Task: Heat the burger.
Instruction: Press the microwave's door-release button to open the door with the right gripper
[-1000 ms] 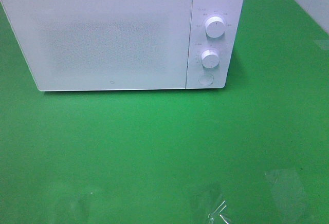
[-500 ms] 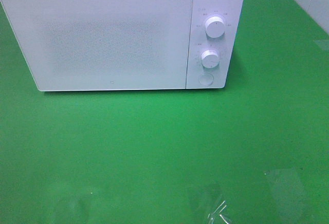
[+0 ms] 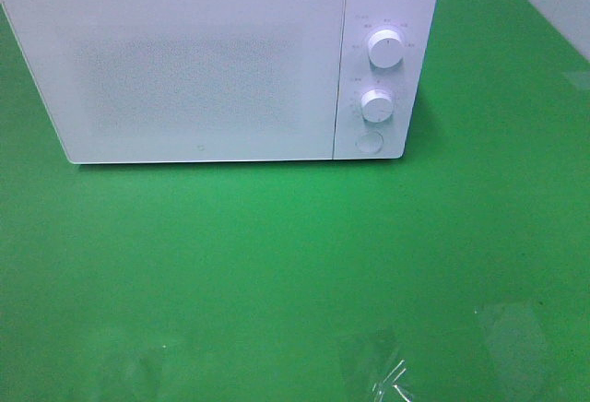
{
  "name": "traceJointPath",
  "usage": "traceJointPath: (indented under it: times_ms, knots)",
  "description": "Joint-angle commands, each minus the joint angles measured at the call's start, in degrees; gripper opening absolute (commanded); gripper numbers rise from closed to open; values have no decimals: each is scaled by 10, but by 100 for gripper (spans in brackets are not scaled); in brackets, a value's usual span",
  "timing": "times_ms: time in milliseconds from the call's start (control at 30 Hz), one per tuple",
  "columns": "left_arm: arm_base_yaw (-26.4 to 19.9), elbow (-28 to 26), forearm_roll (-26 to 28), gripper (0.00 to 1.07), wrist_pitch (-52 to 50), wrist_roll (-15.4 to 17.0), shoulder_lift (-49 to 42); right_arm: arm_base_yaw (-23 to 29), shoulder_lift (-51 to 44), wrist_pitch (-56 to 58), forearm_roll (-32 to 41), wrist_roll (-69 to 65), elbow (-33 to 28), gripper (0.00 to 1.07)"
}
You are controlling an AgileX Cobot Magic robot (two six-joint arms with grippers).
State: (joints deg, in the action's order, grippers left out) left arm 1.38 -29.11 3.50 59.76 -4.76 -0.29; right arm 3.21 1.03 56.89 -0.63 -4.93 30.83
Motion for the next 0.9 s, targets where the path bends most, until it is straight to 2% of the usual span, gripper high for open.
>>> traceJointPath:
  times_ms: [33,900]
  knots:
    - [-1,2,1,100,-1,0,-11,-3,20,-20,-1,-5,10,76]
    - [-1,2,1,100,-1,0,-11,-3,278,-254,-3,-4,1,76]
